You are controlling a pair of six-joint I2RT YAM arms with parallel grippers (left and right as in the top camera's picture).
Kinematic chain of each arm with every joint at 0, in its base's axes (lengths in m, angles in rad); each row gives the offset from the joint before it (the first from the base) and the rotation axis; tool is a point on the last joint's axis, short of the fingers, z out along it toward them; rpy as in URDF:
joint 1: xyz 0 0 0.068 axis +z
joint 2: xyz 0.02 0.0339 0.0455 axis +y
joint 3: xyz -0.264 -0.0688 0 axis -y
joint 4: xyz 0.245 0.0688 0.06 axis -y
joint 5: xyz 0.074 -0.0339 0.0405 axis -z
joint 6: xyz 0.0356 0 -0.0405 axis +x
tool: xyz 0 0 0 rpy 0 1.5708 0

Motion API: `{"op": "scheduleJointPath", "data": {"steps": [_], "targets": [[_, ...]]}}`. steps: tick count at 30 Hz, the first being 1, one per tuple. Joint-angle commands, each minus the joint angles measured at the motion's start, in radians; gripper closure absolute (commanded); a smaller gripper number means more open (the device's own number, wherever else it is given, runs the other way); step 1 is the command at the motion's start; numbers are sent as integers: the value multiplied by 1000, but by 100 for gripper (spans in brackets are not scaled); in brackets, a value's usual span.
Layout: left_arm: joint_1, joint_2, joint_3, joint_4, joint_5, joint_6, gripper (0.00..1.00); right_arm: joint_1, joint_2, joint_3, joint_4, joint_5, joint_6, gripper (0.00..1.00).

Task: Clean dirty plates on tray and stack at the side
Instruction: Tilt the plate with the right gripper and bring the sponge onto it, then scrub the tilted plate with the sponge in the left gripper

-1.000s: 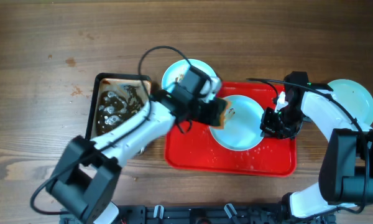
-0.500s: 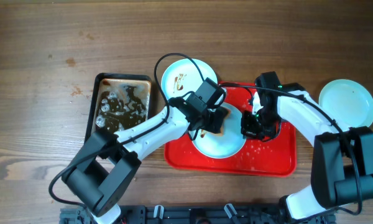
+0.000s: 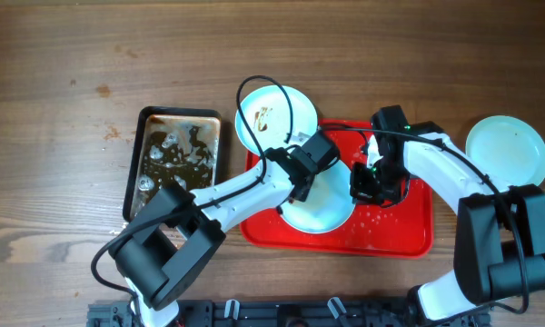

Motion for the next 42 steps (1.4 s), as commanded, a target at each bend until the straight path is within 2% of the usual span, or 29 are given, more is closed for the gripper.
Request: {"op": "scheduleJointPath", "data": {"steps": [1, 3, 6, 14, 19, 21, 23, 27, 30, 36, 38, 42], "targets": [[10, 54, -37, -63, -108, 9, 96, 0, 1, 1, -4, 14, 27, 96], [-7, 54, -37, -66, 63, 110, 96, 0, 1, 1, -1, 17, 27, 96], [-57, 54, -37, -62, 203, 160, 96, 0, 1, 1, 4, 26, 30, 96], [-249, 54, -32, 71, 386, 191, 96, 0, 1, 1, 15, 26, 31, 96], [-259, 54, 22, 84, 442, 208, 96, 0, 1, 1, 16, 26, 31, 96], [-247, 54, 24, 100, 402, 188, 96, 0, 1, 1, 15, 26, 31, 96], [-223, 54, 24, 86, 208, 101, 96, 0, 1, 1, 11, 26, 30, 96], [-163, 54, 24, 64, -159, 38, 96, 0, 1, 1, 13, 26, 31, 96], [-105, 54, 24, 101, -301, 20, 96, 0, 1, 1, 12, 26, 30, 96], [-13, 54, 24, 194, -307, 12, 96, 0, 1, 1, 8, 33, 31, 96], [3, 54, 24, 171, -299, 12, 96, 0, 1, 1, 8, 33, 31, 96], [-2, 54, 24, 59, -141, 28, 96, 0, 1, 1, 10, 33, 31, 96]]}}
